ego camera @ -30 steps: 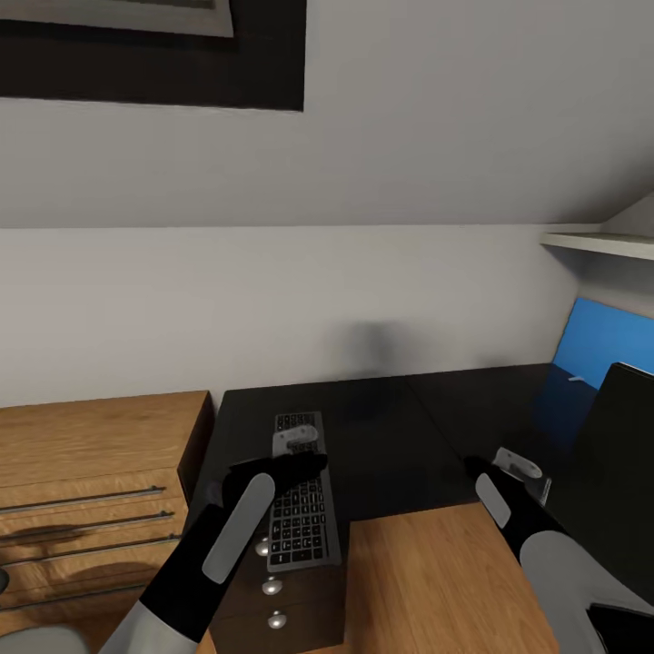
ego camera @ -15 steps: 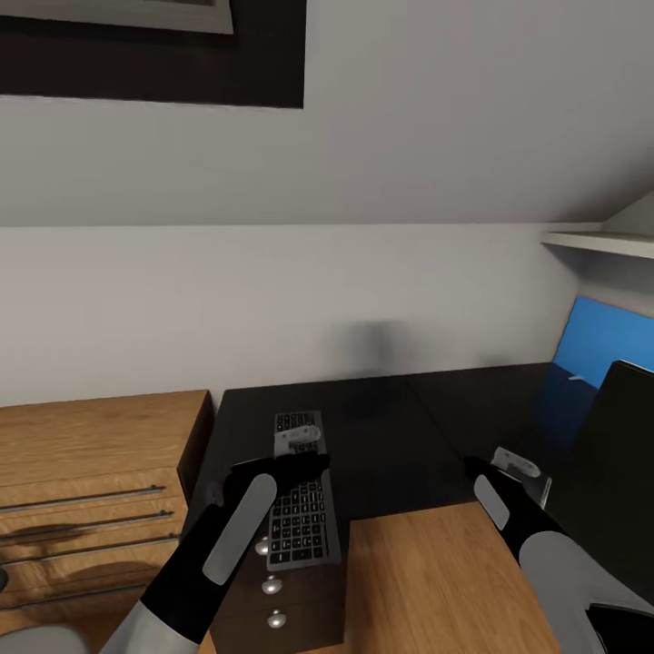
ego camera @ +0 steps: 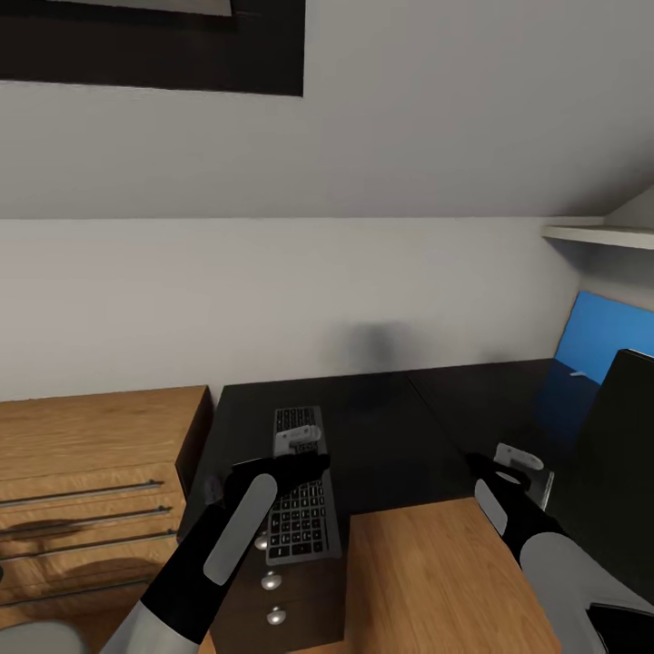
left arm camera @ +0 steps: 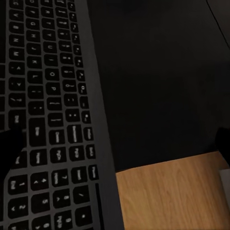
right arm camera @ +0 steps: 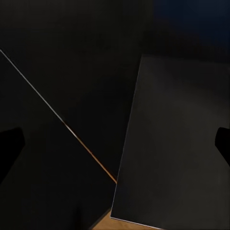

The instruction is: In the bedroom, organize the workspace by keeping the computer under the desk, ensuring the monitor is on the desk, placing the keyboard on the desk next to the monitor, placing the mouse on the desk next to the keyboard, moving the folder from the swivel chair onto the desk next to the mouse, stacking the notebook on top of the folder with the pen on top of the notebook, and positioning the swivel chair next to the desk.

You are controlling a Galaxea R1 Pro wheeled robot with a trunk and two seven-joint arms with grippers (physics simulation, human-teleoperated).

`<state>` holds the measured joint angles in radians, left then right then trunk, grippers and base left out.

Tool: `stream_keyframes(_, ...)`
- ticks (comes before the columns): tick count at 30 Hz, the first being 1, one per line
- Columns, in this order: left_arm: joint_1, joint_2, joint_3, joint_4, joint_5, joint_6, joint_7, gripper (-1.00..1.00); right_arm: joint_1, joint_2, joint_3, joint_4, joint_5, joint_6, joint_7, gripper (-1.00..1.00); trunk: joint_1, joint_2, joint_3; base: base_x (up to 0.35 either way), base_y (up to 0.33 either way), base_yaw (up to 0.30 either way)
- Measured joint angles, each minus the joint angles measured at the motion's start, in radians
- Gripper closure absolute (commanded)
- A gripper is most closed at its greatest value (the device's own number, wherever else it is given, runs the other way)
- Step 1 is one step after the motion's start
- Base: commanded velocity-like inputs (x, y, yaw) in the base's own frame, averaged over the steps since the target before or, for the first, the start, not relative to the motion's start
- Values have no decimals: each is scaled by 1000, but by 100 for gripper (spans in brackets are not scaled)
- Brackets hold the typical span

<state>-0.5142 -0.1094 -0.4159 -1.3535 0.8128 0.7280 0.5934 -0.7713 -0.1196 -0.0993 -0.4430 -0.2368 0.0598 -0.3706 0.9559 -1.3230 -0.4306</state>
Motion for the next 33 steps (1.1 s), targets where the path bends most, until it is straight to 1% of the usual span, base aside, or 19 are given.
stream_keyframes(14,0,0,-1,1,0,0,0,-100,0,-1,1,4,5,1,-1,-100,54,-98,-44,0,0,0)
stream_keyframes(17,0,0,-1,1,0,0,-1,-100,0,-1,1,20,4,-1,-2,-100,54,-98,-44,0,0,0)
stream_keyframes(18,0,0,-1,2,0,0,-1,-100,0,-1,-3,36,2,-15,-3,-100,54,-98,-44,0,0,0)
stream_keyframes(20,0,0,-1,3,0,1,-1,-100,0,-1,-5,40,1,-28,-4,-100,54,-98,-44,0,0,0)
stream_keyframes(22,0,0,-1,3,0,1,-1,-100,0,2,-6,45,0,-59,-6,-100,54,-98,-44,0,0,0)
stream_keyframes(25,0,0,-1,3,0,1,-2,-100,0,6,-6,48,-2,-69,-7,-100,54,-98,-44,0,0,0)
stream_keyframes(28,0,1,-1,3,0,0,-4,-100,0,19,-6,48,-3,-74,-7,-100,54,-98,-44,0,0,0)
stream_keyframes(33,0,3,-1,5,2,0,-6,-100,0,30,-6,47,-2,-76,-8,-100,54,-98,-44,0,0,0)
